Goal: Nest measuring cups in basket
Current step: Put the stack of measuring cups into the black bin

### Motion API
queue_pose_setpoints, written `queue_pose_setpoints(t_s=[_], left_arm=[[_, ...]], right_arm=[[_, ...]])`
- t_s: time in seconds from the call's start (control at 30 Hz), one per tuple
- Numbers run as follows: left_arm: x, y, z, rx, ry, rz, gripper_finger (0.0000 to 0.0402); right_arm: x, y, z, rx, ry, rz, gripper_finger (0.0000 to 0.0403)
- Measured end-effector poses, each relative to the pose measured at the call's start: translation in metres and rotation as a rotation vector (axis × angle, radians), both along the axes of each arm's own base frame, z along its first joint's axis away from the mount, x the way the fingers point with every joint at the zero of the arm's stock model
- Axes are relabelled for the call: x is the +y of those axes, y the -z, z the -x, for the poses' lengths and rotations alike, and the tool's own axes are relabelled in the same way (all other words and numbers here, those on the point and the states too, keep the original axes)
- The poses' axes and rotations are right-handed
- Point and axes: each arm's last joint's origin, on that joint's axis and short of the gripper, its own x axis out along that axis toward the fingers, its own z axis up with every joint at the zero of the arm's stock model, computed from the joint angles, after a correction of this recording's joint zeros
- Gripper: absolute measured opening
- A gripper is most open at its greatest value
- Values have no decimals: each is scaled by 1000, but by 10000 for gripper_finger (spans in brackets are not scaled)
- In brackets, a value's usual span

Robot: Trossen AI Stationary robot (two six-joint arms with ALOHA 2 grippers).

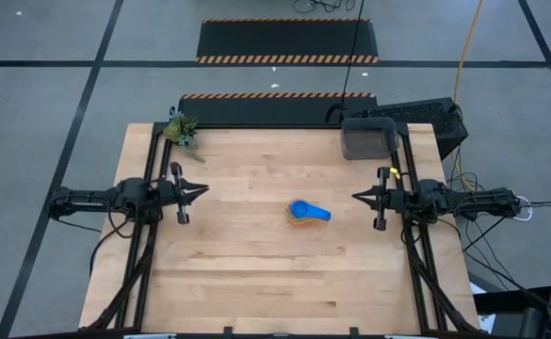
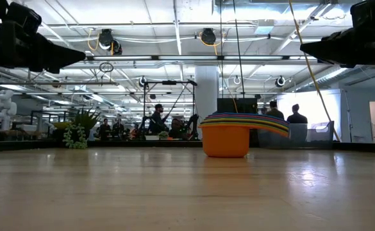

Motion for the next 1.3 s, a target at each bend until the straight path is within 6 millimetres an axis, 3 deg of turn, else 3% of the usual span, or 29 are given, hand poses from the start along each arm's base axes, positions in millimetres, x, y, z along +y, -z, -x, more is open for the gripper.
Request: queue_pose_setpoints(t_s=[0.43, 0.73, 1.07, 1.2, 1.3], left_arm=[[-1, -3, 1, 24, 31, -18, 35], [1, -13, -4, 121, -48, -12, 35], [3, -5, -26, 225, -47, -16, 35], [4, -4, -33, 234, -17, -15, 35], [5, -4, -37, 225, -23, -14, 35]], right_arm=[[-1, 0, 0, -23, 10, -388, 0], [-3, 7, -7, 33, 92, -516, 6], [-3, 31, -31, 248, 229, -604, 63], [-3, 46, -40, 374, 268, -575, 100], [0, 43, -54, 391, 213, -571, 142]])
